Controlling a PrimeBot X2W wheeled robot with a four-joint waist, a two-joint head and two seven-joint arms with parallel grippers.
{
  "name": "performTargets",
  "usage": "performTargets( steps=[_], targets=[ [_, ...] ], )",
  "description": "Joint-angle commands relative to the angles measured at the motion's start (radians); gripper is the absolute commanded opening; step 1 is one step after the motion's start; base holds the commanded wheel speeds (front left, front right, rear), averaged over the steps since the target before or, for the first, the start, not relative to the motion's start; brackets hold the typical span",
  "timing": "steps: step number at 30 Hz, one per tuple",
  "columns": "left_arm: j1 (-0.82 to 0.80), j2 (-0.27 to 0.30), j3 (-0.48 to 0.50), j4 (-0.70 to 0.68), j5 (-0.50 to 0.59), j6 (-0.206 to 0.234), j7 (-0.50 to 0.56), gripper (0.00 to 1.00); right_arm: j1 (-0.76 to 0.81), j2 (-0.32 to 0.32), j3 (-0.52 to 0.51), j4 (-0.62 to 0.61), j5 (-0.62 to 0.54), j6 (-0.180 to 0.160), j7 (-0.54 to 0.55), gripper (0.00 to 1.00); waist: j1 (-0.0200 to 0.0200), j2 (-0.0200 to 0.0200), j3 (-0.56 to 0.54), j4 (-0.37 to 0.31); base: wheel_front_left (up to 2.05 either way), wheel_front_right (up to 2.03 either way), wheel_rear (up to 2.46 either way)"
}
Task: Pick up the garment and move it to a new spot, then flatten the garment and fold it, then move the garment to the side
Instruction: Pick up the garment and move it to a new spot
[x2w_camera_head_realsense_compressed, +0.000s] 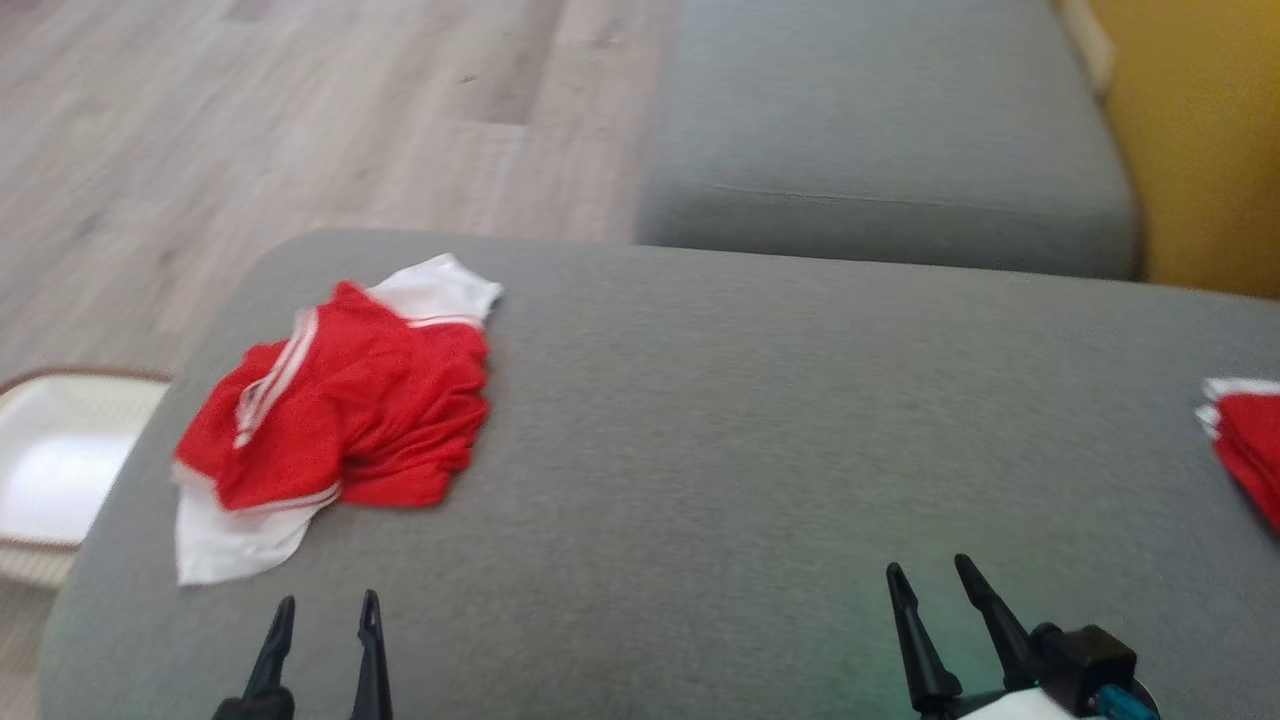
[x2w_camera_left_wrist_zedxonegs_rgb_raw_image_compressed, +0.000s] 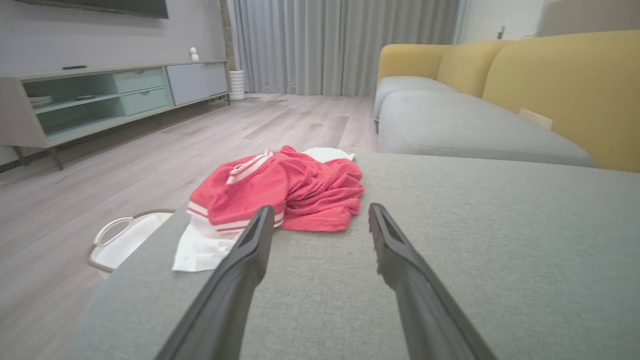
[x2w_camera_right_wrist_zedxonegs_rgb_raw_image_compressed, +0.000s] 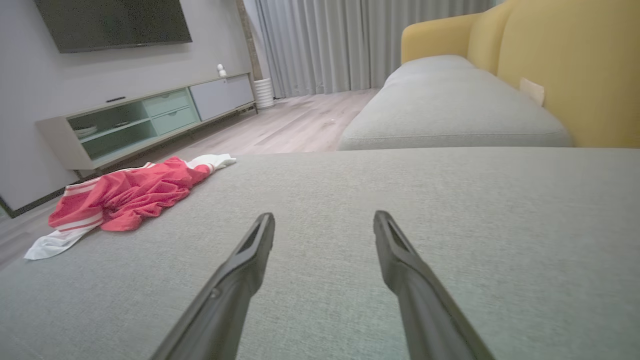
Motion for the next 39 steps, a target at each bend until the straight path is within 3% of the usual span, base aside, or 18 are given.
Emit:
performTargets(
  steps=[1,12,22,26,31,35,39],
  targets=[
    [-0.056,-0.003,0.040,-0.037,0.014,0.003,-0.006,1.00,-0.031,0.000,0.017,-0.033,-0.003,-0.001,-0.014,1.00,0.0000,0.0000,0.009,0.070,0.00,0.00,0.00],
    [-0.040,0.010,0.077,-0.045,0.014,-0.001,-0.006,1.00,-0.019,0.007,-0.014,-0.040,-0.008,-0.001,-0.014,1.00,0.0000,0.0000,0.024,0.224,0.00,0.00,0.00],
    [-0.088,0.020,0.092,-0.050,0.020,-0.022,-0.006,1.00,-0.030,0.000,-0.019,-0.046,-0.023,-0.001,-0.014,1.00,0.0000,0.0000,0.071,0.271,0.00,0.00,0.00],
    [-0.201,0.059,0.092,-0.057,0.036,-0.049,-0.006,1.00,-0.030,-0.026,-0.038,-0.054,-0.037,-0.001,-0.014,1.00,0.0000,0.0000,0.130,0.280,0.00,0.00,0.00],
    [-0.427,0.110,0.082,-0.025,0.051,-0.088,-0.006,1.00,-0.075,-0.105,-0.045,-0.076,-0.056,-0.001,-0.014,1.00,0.0000,0.0000,0.250,0.263,0.00,0.00,0.00],
    [-0.630,0.141,0.074,0.126,0.041,-0.132,-0.004,1.00,-0.110,-0.171,-0.056,-0.095,-0.064,-0.001,-0.014,1.00,0.0000,0.0000,0.338,0.243,0.00,0.00,0.00],
    [-0.824,0.149,0.065,0.333,0.003,-0.183,0.095,1.00,-0.137,-0.227,-0.075,-0.115,-0.065,-0.001,-0.014,1.00,0.0000,0.0000,0.406,0.226,0.00,0.00,0.00]
  ],
)
